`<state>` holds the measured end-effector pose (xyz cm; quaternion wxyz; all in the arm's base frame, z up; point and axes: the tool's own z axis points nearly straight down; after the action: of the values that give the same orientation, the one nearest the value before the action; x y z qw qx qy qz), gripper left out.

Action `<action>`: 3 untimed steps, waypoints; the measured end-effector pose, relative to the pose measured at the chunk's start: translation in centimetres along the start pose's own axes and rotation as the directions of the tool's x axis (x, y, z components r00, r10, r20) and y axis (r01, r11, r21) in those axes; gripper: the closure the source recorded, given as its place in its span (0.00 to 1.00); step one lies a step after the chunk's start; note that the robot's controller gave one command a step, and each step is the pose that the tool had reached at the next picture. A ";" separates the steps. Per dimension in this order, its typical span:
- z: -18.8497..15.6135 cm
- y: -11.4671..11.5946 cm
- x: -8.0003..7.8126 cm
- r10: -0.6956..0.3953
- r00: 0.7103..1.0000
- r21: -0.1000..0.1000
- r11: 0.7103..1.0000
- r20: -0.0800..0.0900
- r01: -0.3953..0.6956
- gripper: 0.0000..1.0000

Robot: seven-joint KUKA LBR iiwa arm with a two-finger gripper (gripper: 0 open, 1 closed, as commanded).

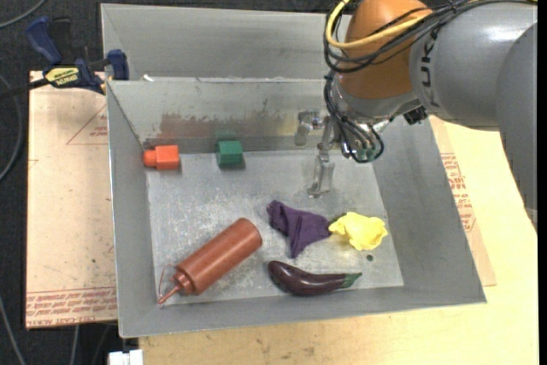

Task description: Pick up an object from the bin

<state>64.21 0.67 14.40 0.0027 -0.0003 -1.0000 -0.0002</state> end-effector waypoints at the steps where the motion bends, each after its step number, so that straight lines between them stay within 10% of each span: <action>1: -0.5 0.0 -0.2 0.000 1.000 0.000 1.000 0.008 0.000 0.00; 3: 4.8 2.3 7.5 -0.023 1.000 -0.001 1.000 0.003 0.023 0.00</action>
Offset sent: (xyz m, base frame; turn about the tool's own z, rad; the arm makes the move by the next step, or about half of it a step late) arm -0.0801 0.0217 -0.0740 -0.1267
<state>56.71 2.96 9.65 0.0012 0.0113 -0.9999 -0.0009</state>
